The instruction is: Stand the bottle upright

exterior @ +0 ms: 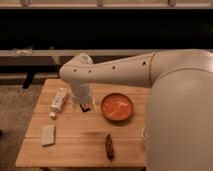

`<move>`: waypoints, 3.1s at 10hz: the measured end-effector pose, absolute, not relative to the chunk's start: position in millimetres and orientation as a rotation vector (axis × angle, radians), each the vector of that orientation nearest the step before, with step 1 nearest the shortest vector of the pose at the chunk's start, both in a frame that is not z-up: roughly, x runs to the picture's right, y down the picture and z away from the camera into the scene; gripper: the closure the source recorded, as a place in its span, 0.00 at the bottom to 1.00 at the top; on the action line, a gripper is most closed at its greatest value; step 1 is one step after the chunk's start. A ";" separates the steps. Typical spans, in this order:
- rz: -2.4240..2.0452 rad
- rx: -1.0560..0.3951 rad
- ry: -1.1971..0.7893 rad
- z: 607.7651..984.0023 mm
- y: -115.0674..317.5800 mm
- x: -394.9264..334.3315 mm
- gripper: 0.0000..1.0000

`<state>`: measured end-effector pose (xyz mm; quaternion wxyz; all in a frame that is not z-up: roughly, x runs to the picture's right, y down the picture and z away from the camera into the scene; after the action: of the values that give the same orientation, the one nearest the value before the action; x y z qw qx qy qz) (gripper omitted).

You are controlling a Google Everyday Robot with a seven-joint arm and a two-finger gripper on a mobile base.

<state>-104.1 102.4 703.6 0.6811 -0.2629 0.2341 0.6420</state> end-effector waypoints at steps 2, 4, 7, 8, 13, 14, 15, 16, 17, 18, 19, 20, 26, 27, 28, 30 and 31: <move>1.441 -0.590 0.525 703.6 102.5 -104.1 0.35; 1.441 -0.590 0.525 703.5 102.4 -104.1 0.35; 1.441 -0.589 0.524 703.0 101.8 -104.0 0.35; 1.441 -0.589 0.524 703.1 101.8 -104.1 0.35; 1.329 -0.602 0.473 712.1 97.2 -117.5 0.35; 1.236 -0.613 0.448 718.0 95.5 -134.3 0.35; 1.146 -0.621 0.423 726.1 92.2 -152.8 0.35; 1.055 -0.631 0.396 735.4 88.4 -173.5 0.35; 0.979 -0.643 0.374 741.8 87.1 -190.6 0.35; 0.842 -0.655 0.332 752.9 85.0 -217.1 0.35; 0.764 -0.661 0.308 759.8 83.9 -230.2 0.35; 0.692 -0.662 0.285 766.9 82.7 -241.6 0.35; 0.219 -0.583 0.189 792.2 96.1 -302.1 0.35; 0.166 -0.558 0.194 794.3 101.0 -305.8 0.35; 0.084 -0.508 0.209 798.0 111.3 -310.2 0.35; -0.015 -0.416 0.234 800.3 129.3 -319.1 0.35; -0.066 -0.343 0.249 803.7 138.7 -322.6 0.35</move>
<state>-322.6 138.7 803.7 0.9771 -0.1701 0.1234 -0.0330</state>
